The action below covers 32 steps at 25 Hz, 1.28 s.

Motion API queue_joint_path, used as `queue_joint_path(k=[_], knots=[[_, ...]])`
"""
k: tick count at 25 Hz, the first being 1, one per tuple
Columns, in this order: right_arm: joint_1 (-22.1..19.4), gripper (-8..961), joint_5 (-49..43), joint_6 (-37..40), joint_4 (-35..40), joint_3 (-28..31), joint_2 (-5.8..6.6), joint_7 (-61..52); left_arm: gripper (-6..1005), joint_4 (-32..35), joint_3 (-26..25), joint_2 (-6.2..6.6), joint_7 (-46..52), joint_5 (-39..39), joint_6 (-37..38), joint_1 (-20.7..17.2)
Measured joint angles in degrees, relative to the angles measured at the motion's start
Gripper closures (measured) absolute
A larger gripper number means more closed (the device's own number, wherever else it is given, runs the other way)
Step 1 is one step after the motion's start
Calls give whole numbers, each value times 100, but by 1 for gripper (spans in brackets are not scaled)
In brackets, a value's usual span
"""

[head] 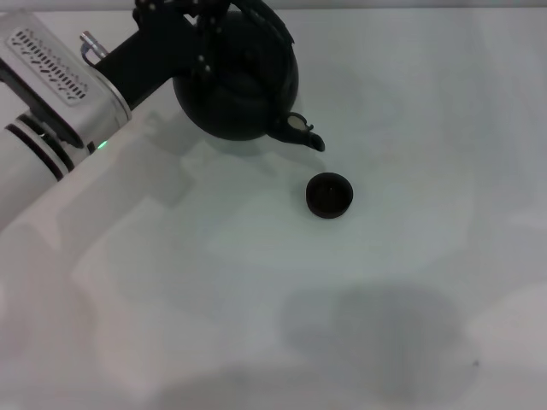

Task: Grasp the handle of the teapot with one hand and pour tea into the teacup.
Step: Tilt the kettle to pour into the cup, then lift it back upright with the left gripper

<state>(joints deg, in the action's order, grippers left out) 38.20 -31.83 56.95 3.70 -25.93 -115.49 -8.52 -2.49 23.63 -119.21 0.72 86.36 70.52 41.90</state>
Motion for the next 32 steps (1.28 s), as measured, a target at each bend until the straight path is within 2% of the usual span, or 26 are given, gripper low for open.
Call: queue_joint_path(k=[12, 32], knots=[[47, 110, 78, 0, 0, 0, 0, 0, 909, 3, 2, -6, -195, 250, -412, 167], [56, 110, 143, 0, 8, 0, -9, 0, 908, -69, 1, -31, -668, 473, -435, 389]])
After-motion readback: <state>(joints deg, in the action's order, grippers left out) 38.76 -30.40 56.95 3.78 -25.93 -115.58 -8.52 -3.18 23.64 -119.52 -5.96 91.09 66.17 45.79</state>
